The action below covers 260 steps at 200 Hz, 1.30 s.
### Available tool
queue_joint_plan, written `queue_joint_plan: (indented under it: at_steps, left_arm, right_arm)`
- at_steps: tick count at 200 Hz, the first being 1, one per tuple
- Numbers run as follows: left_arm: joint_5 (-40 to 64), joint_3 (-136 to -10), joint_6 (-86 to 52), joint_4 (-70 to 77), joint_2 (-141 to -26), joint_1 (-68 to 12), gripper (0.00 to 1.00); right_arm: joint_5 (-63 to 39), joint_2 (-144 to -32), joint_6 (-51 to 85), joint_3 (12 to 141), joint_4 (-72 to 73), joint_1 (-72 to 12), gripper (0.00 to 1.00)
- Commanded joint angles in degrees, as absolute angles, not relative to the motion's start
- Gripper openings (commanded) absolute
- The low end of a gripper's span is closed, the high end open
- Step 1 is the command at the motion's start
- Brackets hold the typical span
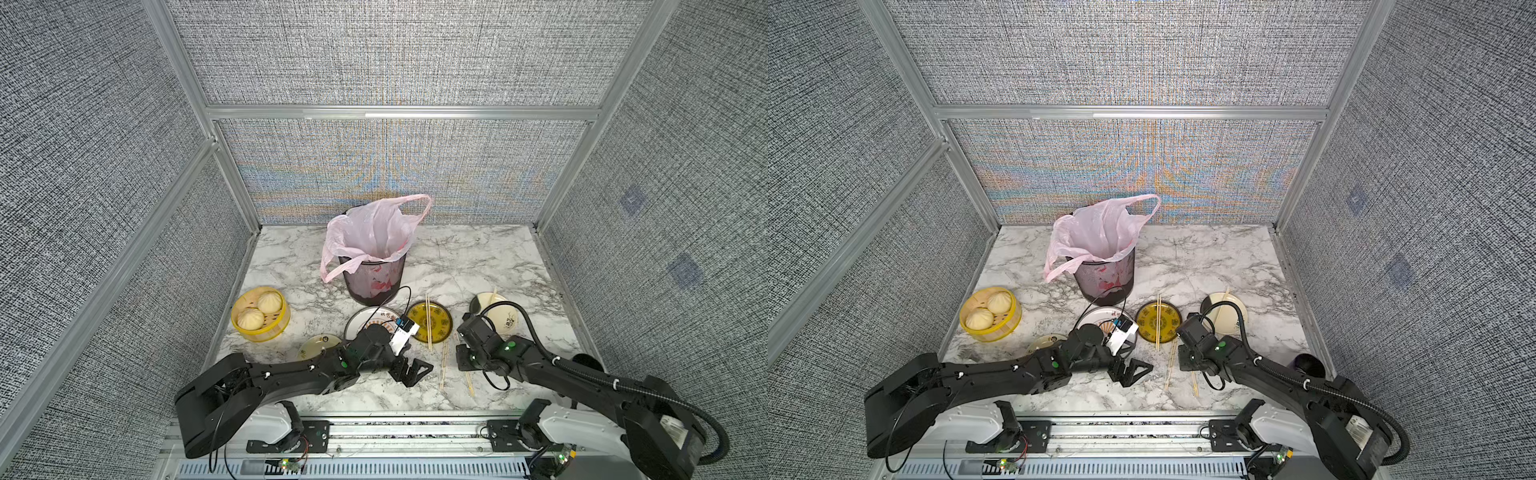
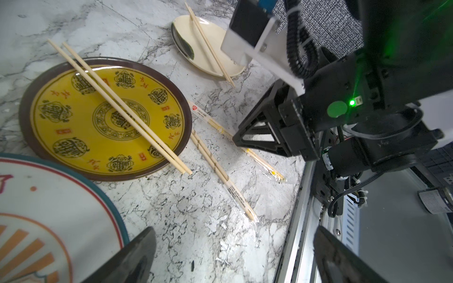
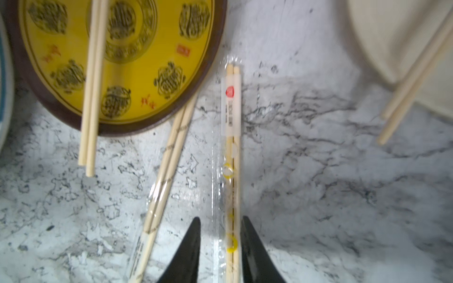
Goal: Remove the packaging of disposable chopsticks
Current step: Pick up the disposable chopsticks from the center of the board.
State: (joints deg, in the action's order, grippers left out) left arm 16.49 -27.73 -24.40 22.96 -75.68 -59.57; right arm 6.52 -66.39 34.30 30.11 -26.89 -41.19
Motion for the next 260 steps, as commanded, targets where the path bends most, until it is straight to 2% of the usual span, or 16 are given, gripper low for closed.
queue_joint_plan:
  at_steps: [1,70,110,171,192,260]
  left_arm:
    - [17.13,-27.25,-24.49,25.92,-75.33,-59.66,1.00]
    - [16.91,-25.47,-24.44,26.28,-73.39,-59.70,1.00]
    - [16.52,-25.21,-23.63,26.02,-72.86,-59.71,1.00]
    - [14.81,-25.58,-22.41,25.49,-73.68,-59.70,1.00]
    - [14.66,-26.25,-22.39,25.70,-75.09,-59.68,1.00]
    - [16.03,-29.33,-22.56,27.04,-80.65,-59.72,1.00]
  right_arm:
    - [4.91,-68.17,34.63,30.63,-30.01,-41.13,0.42]
    - [7.74,-76.72,35.88,34.15,-34.83,-41.38,0.42]
    - [10.45,-82.06,37.16,35.71,-36.88,-41.79,0.36]
    - [8.75,-84.16,35.39,36.38,-35.29,-39.91,0.13]
    - [8.54,-83.64,34.65,36.65,-34.51,-38.90,0.01]
    - [5.72,-76.06,32.53,34.09,-28.91,-35.84,0.00]
